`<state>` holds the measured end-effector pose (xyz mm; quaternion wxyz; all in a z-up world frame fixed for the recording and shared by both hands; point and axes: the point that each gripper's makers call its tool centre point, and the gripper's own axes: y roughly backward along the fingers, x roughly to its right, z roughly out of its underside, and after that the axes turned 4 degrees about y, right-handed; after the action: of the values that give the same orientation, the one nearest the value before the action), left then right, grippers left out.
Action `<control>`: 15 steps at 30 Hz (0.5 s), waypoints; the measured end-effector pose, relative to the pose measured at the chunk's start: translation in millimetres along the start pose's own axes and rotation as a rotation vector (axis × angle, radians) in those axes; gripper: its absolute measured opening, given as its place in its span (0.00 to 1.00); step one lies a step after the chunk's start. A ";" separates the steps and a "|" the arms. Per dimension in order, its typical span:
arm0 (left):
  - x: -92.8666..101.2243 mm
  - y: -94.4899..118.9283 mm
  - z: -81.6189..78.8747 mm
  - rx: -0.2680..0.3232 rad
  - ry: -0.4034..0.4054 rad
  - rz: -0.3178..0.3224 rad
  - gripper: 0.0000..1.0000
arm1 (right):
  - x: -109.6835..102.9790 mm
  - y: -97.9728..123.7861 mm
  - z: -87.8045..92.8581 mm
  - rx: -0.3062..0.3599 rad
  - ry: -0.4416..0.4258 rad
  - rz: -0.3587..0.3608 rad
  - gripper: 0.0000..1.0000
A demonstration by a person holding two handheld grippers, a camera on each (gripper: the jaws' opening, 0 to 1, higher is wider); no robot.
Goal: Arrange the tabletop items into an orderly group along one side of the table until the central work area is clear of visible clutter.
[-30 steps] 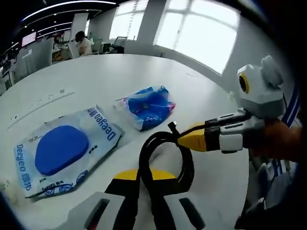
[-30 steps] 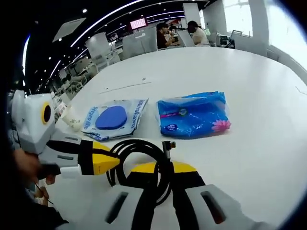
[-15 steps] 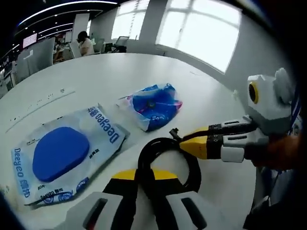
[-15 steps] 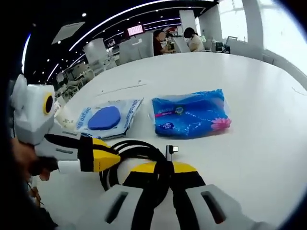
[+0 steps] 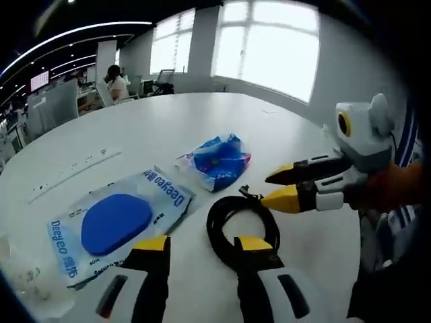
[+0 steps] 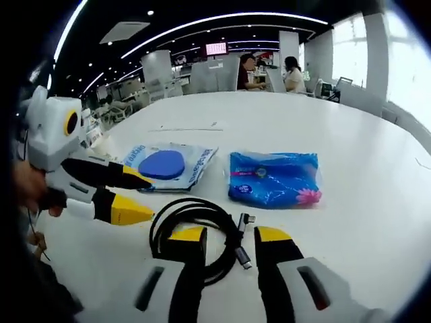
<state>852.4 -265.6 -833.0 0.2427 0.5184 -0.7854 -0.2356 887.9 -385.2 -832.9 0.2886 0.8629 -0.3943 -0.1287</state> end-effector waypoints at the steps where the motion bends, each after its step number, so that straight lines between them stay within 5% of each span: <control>1: -1.5 6.9 -0.4 0.002 0.003 -0.002 0.42 | -0.7 2.1 -1.6 0.004 0.002 -0.003 0.34; 15: -43.5 124.3 11.0 0.096 0.135 -0.068 0.72 | -19.2 48.3 -28.6 0.072 0.075 -0.064 0.64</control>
<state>773.5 -180.2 -770.2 0.2619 0.5705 -0.7595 -0.1703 858.8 -384.7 -781.2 0.2676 0.8892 -0.3597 -0.0911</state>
